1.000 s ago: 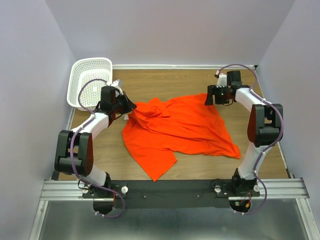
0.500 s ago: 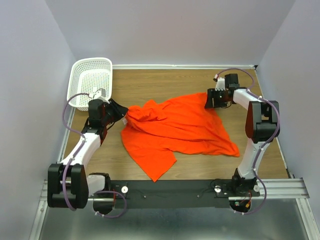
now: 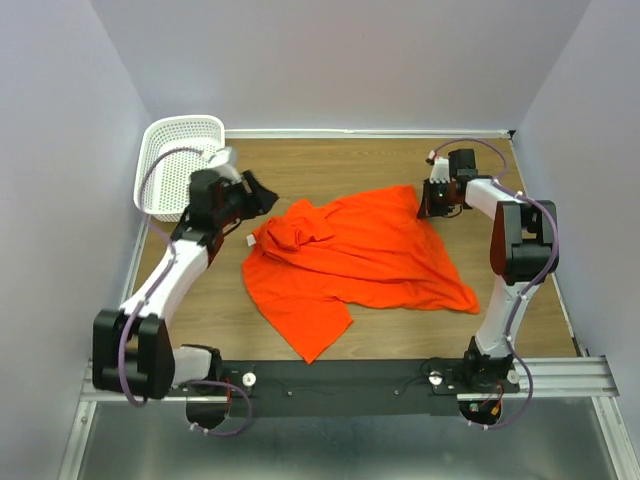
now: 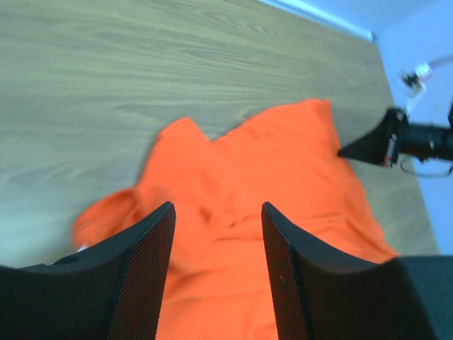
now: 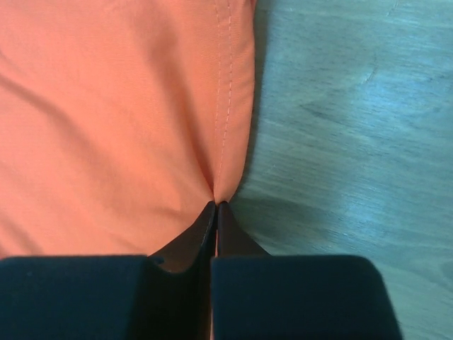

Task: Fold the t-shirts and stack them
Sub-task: Flatten the tshirt out

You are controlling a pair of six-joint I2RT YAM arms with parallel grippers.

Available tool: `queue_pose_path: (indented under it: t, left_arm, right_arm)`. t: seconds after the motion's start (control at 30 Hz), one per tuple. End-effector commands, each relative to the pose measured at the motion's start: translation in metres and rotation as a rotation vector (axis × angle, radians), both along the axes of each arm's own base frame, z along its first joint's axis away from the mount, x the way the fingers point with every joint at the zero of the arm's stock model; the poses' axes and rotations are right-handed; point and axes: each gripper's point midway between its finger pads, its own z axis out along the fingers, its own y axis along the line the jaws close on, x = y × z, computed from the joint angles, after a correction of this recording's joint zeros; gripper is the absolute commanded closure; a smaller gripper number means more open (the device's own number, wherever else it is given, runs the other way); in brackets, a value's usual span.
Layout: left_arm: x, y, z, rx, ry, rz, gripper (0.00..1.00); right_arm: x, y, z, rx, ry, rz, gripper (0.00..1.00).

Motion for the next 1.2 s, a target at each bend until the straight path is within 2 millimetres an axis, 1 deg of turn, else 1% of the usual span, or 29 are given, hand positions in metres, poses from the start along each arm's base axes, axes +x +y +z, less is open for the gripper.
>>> queue_pose_path:
  t: [0.0,0.03,0.07,0.1,0.13,0.17,0.2,0.23,0.27,0.3,0.33,0.37,0.4,0.43,0.6,0.63,0.77,0.8,0.83,0.87,0.9,0.93,1.0,1.03,1.1,1.13,1.17]
  left_arm:
    - [0.015,-0.050,0.002,0.209,0.008,-0.167,0.40]
    - [0.019,-0.058,-0.025,0.262,0.090,-0.188,0.40]
    - [0.030,-0.074,-0.014,0.318,0.062,-0.184,0.40]
    - [0.036,-0.076,-0.041,0.380,0.136,-0.181,0.40]
    - [0.039,-0.084,-0.048,0.412,0.154,-0.195,0.40]
    - [0.044,-0.095,-0.044,0.439,0.163,-0.205,0.40]
    - [0.050,-0.098,-0.066,0.498,0.205,-0.216,0.40]
    - [0.056,-0.094,-0.073,0.551,0.221,-0.182,0.40]
    - [0.065,-0.098,-0.069,0.573,0.214,-0.165,0.40]
    - [0.065,-0.099,-0.079,0.608,0.236,-0.167,0.40]
    - [0.063,-0.097,-0.101,0.652,0.297,-0.173,0.40]
    - [0.065,-0.092,-0.106,0.684,0.311,-0.151,0.40]
    - [0.065,-0.092,-0.110,0.699,0.323,-0.152,0.40]
    - [0.065,-0.089,-0.119,0.719,0.340,-0.145,0.40]
    - [0.059,-0.091,-0.138,0.729,0.373,-0.173,0.46]
    - [0.058,-0.092,-0.142,0.731,0.381,-0.180,0.49]
    - [0.055,-0.095,-0.151,0.738,0.399,-0.203,0.56]
    - [0.056,-0.096,-0.152,0.741,0.397,-0.214,0.59]
    - [0.055,-0.098,-0.158,0.742,0.411,-0.228,0.61]
    - [0.055,-0.099,-0.161,0.742,0.418,-0.235,0.62]
    - [0.056,-0.101,-0.162,0.740,0.420,-0.246,0.64]
    - [0.054,-0.102,-0.167,0.744,0.433,-0.262,0.65]
    - [0.056,-0.103,-0.167,0.748,0.432,-0.258,0.66]
    - [0.057,-0.101,-0.166,0.758,0.426,-0.248,0.72]
    - [0.061,-0.100,-0.163,0.769,0.417,-0.234,0.79]
    - [0.062,-0.099,-0.162,0.776,0.415,-0.228,0.92]
    - [0.064,-0.097,-0.159,0.783,0.408,-0.219,0.96]
  right_arm:
    - [-0.006,-0.011,-0.005,-0.044,0.004,-0.010,0.95]
    - [-0.006,-0.012,-0.004,-0.046,0.000,-0.008,0.97]
    - [-0.009,-0.012,-0.005,-0.041,0.005,-0.006,0.99]
    - [-0.010,-0.012,-0.005,-0.038,0.007,-0.006,0.99]
    - [-0.011,-0.011,-0.006,-0.036,0.008,-0.003,0.99]
    - [-0.013,-0.011,-0.008,-0.035,0.014,0.001,0.99]
    - [-0.014,-0.011,-0.008,-0.034,0.018,0.000,0.99]
    - [-0.013,-0.013,-0.008,-0.034,0.015,0.000,0.99]
    - [-0.013,-0.013,-0.006,-0.033,0.013,-0.003,1.00]
    - [-0.013,-0.013,-0.006,-0.030,0.010,0.001,0.99]
    - [-0.012,-0.012,-0.005,-0.029,0.007,0.003,0.99]
    - [-0.013,-0.012,-0.004,-0.025,0.008,0.005,0.99]
    - [-0.013,-0.011,-0.003,-0.022,0.007,0.007,0.99]
    - [-0.012,-0.011,-0.003,-0.023,0.005,0.008,0.99]
    - [-0.013,-0.011,-0.005,-0.020,0.009,0.009,0.99]
    - [-0.013,-0.010,-0.006,-0.018,0.013,0.009,0.99]
    - [-0.014,-0.008,-0.005,-0.010,0.013,0.015,0.99]
    - [-0.014,-0.009,-0.005,-0.008,0.015,0.013,0.99]
    - [-0.014,-0.008,-0.004,-0.007,0.014,0.013,0.99]
    - [-0.012,-0.017,-0.003,-0.005,0.012,-0.007,0.99]
    - [-0.012,-0.018,-0.003,-0.004,0.012,-0.008,0.99]
    - [-0.013,-0.018,-0.003,-0.003,0.012,-0.009,0.99]
    - [-0.013,-0.019,-0.002,0.000,0.012,-0.010,0.99]
    - [-0.013,-0.019,-0.003,0.001,0.013,-0.011,1.00]
    - [-0.013,-0.020,-0.002,0.005,0.014,-0.012,0.99]
    - [-0.013,-0.019,-0.002,0.006,0.014,-0.011,0.99]
    - [-0.013,-0.020,-0.001,0.006,0.011,-0.013,0.99]
